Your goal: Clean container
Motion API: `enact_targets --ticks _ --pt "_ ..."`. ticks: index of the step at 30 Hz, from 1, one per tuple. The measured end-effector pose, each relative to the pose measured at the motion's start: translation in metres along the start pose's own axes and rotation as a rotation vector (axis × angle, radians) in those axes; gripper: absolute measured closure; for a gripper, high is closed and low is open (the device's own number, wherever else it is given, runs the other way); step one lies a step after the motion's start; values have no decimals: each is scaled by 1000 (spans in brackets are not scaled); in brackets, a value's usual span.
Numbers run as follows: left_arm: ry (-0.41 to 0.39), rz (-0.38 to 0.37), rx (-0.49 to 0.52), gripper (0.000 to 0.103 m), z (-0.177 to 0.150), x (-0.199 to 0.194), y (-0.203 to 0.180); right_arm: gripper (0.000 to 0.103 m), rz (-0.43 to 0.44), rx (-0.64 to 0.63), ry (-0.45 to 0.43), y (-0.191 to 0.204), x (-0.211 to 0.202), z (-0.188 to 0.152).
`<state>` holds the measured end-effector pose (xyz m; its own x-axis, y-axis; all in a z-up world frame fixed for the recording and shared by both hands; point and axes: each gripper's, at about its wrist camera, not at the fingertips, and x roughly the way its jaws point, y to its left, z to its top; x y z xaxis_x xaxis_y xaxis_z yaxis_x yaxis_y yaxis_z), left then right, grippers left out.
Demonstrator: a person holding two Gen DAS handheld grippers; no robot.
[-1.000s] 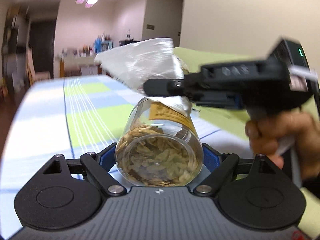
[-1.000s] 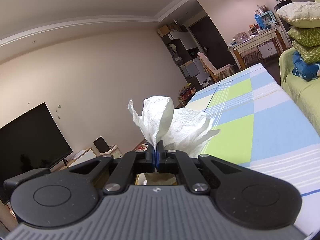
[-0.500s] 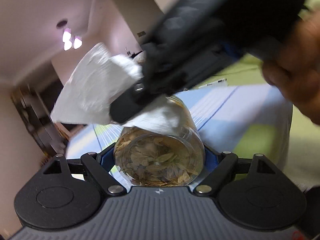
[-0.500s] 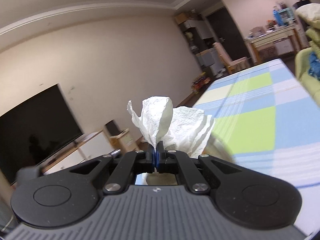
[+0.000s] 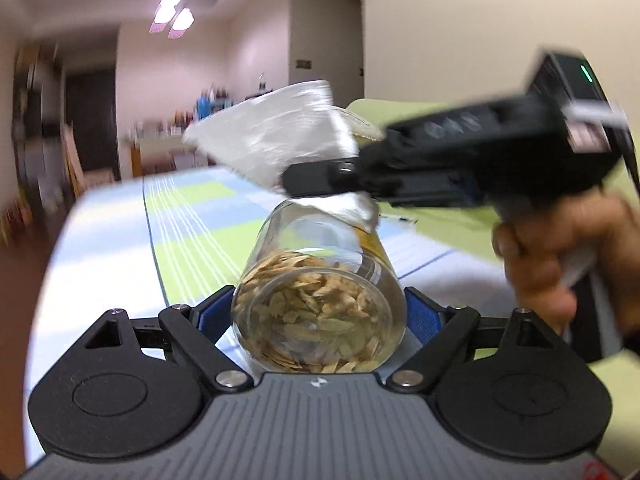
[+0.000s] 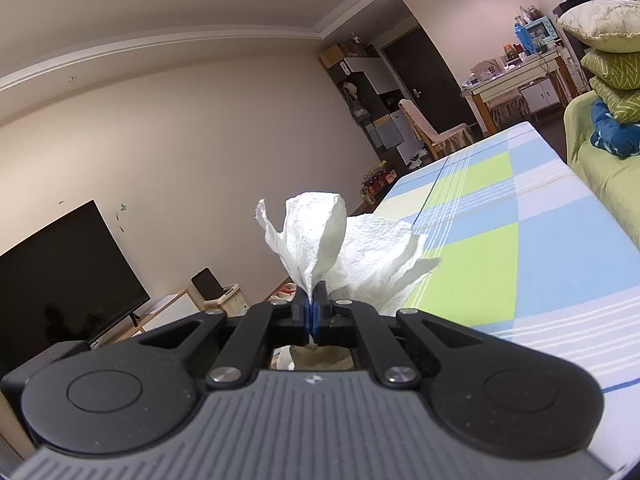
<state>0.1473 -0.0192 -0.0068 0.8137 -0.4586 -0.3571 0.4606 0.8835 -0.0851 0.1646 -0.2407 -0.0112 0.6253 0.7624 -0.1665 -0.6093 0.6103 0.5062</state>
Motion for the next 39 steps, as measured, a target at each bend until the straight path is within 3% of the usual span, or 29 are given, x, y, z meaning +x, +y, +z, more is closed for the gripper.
enact_targets --ticks 3,8,16,21,29,32,39 --pt "-3 -11 -25 15 0 -1 5 103 -1 1 -1 -1 0 0" --pt "3 32 63 18 -1 -1 -6 103 -11 -3 -1 4 -2 -1" --pt "7 52 138 18 12 10 -19 103 81 -84 78 36 -3 -14" --pt "7 55 145 18 12 12 -18 103 12 -62 33 18 -3 -3" --pt "15 65 167 18 12 17 -18 103 13 -32 4 9 -3 -4" --pt "17 60 141 16 15 15 -17 103 15 -33 2 8 -3 -5" --pt "5 -21 -50 17 22 23 14 103 12 -41 6 9 -1 -4"
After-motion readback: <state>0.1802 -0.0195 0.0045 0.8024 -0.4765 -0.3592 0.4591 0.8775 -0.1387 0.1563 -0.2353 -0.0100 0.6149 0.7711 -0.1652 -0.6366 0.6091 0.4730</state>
